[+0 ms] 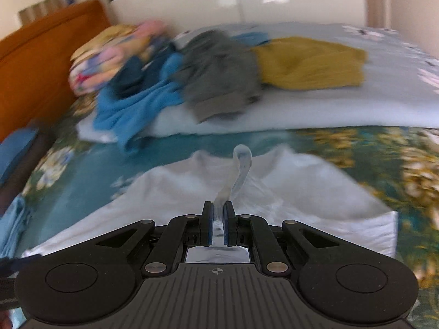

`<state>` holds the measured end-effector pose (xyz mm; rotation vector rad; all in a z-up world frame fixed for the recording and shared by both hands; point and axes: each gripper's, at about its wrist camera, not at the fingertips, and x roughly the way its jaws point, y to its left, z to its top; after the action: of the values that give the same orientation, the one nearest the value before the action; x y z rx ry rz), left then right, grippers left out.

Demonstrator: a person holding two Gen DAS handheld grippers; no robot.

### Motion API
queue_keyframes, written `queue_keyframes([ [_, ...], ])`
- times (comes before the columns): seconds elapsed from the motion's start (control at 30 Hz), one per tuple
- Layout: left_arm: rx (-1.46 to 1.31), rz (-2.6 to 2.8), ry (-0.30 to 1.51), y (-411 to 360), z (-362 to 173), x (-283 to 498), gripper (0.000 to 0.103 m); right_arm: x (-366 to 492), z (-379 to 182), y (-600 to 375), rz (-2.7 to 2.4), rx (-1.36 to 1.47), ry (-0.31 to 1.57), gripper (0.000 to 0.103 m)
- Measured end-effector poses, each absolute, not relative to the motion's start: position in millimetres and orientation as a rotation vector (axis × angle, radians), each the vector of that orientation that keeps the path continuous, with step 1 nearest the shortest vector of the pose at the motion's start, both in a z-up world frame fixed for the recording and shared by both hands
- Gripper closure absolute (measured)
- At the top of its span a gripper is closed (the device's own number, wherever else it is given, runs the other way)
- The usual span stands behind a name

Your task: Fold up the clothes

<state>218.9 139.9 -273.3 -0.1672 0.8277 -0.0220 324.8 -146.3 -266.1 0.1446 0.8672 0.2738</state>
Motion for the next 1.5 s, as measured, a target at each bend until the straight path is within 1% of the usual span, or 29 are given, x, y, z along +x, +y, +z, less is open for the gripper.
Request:
queue_keyframes([
  [0.23,-0.192,0.001,0.837,150.9,-282.6,221.5,0.034,330.8,-306.8,-95.1,0.356,0.060,0.983,0.097],
  [0.5,-0.189,0.007,0.860,152.1,-295.1,229.7,0.034,332.6,-339.9,-87.0,0.370,0.026,1.068,0.096],
  [0.63,-0.200,0.018,0.860,148.5,-294.2,238.2,0.034,331.8,-331.6,-94.1,0.381,0.028,1.043,0.088],
  [0.7,-0.211,0.011,0.858,141.3,-292.3,245.0,0.034,331.9,-322.5,-100.8,0.412,0.038,1.025,0.074],
  [0.8,-0.225,-0.029,0.861,121.3,-292.3,256.9,0.034,326.1,-305.6,-115.0,0.426,-0.001,0.970,0.073],
  [0.9,-0.243,-0.089,0.883,92.5,-300.2,270.1,0.034,321.8,-297.6,-145.3,0.385,0.028,0.952,0.071],
  [1.07,-0.282,-0.154,0.976,45.4,-326.8,291.1,0.034,312.7,-305.5,-200.9,0.290,0.054,0.981,0.071],
  [1.23,-0.359,-0.103,1.026,21.7,-347.8,302.2,0.035,302.9,-318.3,-244.1,0.225,0.080,0.999,0.071],
  [1.27,-0.376,-0.091,1.035,20.4,-351.2,304.5,0.040,302.3,-319.6,-249.5,0.218,0.083,1.000,0.071],
  [1.3,-0.397,-0.078,1.039,19.9,-354.4,305.4,0.041,301.6,-321.5,-256.6,0.210,0.091,1.001,0.071],
  [1.33,-0.419,-0.061,1.041,20.1,-357.3,305.9,0.045,301.0,-323.3,-263.7,0.202,0.098,1.002,0.071],
  [1.37,-0.435,-0.044,1.044,19.9,-359.7,306.7,0.051,301.3,-324.9,-269.3,0.197,0.107,1.003,0.071],
  [1.5,-0.493,0.004,1.018,21.2,-364.2,309.2,0.054,303.8,-331.8,-287.7,0.184,0.122,1.013,0.071],
])
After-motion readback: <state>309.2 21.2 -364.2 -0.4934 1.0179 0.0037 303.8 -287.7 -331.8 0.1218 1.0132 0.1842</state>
